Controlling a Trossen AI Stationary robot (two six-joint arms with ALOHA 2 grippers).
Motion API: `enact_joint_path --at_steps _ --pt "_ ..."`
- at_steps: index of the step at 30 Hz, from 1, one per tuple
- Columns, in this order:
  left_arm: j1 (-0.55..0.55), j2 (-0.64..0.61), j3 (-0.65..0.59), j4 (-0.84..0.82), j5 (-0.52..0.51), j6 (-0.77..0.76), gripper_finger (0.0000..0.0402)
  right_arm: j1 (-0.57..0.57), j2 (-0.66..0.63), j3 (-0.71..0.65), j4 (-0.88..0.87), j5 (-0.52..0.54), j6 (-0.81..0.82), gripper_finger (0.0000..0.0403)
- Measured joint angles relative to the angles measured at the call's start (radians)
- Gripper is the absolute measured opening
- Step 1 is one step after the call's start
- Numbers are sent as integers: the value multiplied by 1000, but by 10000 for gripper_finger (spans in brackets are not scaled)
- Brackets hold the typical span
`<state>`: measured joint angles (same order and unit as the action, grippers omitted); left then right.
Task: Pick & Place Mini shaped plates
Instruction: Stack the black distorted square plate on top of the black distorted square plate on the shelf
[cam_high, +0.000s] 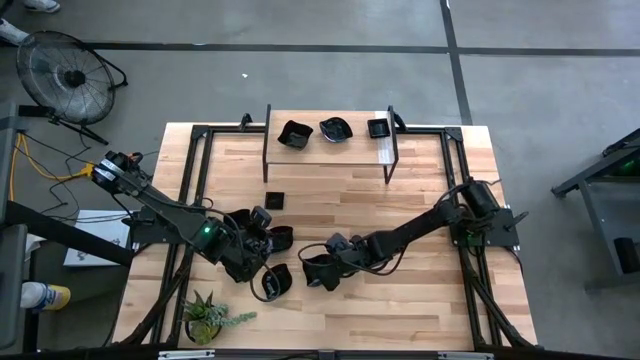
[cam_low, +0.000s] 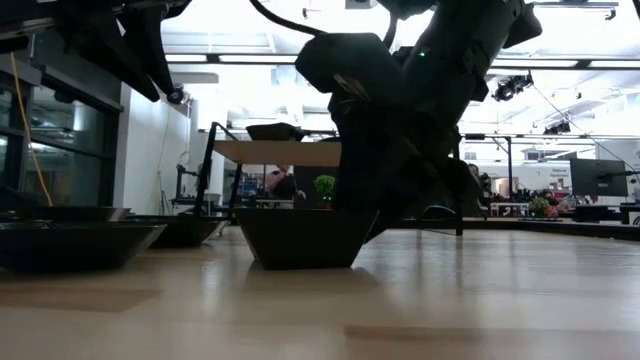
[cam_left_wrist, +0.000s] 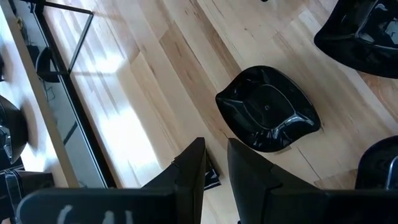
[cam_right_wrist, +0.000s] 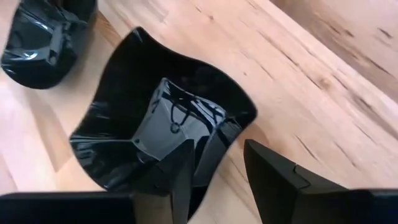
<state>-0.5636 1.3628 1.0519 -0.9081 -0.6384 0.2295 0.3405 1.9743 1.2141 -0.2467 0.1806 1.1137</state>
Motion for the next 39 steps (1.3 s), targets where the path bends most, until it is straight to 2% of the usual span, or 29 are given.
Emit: enact_joint_path --at_steps 10,27,30,39 --pt "0 0 0 0 1 0 65 -14 -2 0 -5 -46 -22 123" --pt "0 0 0 13 2 -2 65 -29 -3 0 -6 -83 -100 8" --pt "0 0 0 26 2 -2 65 -33 -4 0 -4 -83 -118 4" --pt "0 0 0 26 2 -2 65 -33 -54 0 -9 18 -181 4"
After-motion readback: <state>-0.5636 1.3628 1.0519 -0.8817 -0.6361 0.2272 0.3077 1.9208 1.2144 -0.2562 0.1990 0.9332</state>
